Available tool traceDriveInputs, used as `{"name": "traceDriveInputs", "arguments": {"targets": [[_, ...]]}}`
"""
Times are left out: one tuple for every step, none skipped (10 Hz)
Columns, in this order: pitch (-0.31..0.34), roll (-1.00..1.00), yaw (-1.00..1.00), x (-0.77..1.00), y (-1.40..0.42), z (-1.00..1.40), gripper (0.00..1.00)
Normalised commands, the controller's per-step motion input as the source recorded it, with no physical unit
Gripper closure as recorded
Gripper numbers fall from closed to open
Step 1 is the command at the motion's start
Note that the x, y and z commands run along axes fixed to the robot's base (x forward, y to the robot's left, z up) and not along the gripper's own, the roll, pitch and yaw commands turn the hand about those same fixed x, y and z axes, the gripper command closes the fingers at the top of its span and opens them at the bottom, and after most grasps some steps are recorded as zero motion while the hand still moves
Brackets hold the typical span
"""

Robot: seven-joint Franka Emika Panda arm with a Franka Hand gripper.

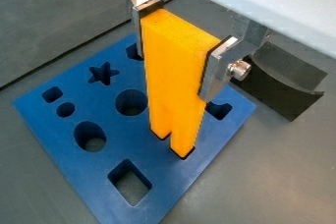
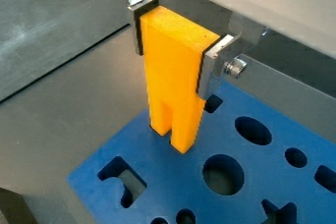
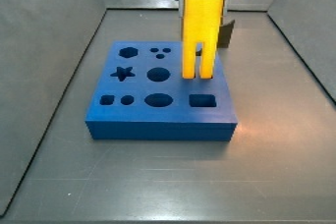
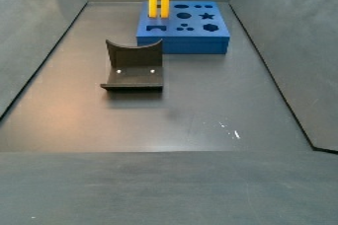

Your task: Insert the double-square object.

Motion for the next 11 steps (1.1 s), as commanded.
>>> {"name": "traceDriveInputs", "arguments": {"targets": [[0.0, 0.0, 0.03, 0.1, 0.0, -0.11, 1.0], [0.004, 0.03, 0.01, 0.16, 0.0, -0.24, 1.0], [0.097, 0.14, 0.0, 0.19, 0.0, -0.5, 1.0], [0.151, 0.18, 0.0, 0.12, 0.0, -0.57, 1.0], [0.194, 0.2, 0.0, 0.09, 0.0, -0.64, 1.0], [0.18, 0.2, 0.0, 0.08, 0.0, -0.67, 1.0], [0.129, 0.21, -0.02, 0.03, 0.0, -0.7, 1.0], [0.087, 0.2, -0.04, 0.0, 0.0, -0.74, 1.0], [0.06, 0.19, -0.05, 0.0, 0.0, -0.77, 1.0], [0.0, 0.0, 0.0, 0.0, 0.0, -0.33, 1.0], [0.0, 0.0, 0.0, 0.0, 0.0, 0.0, 1.0]]}}
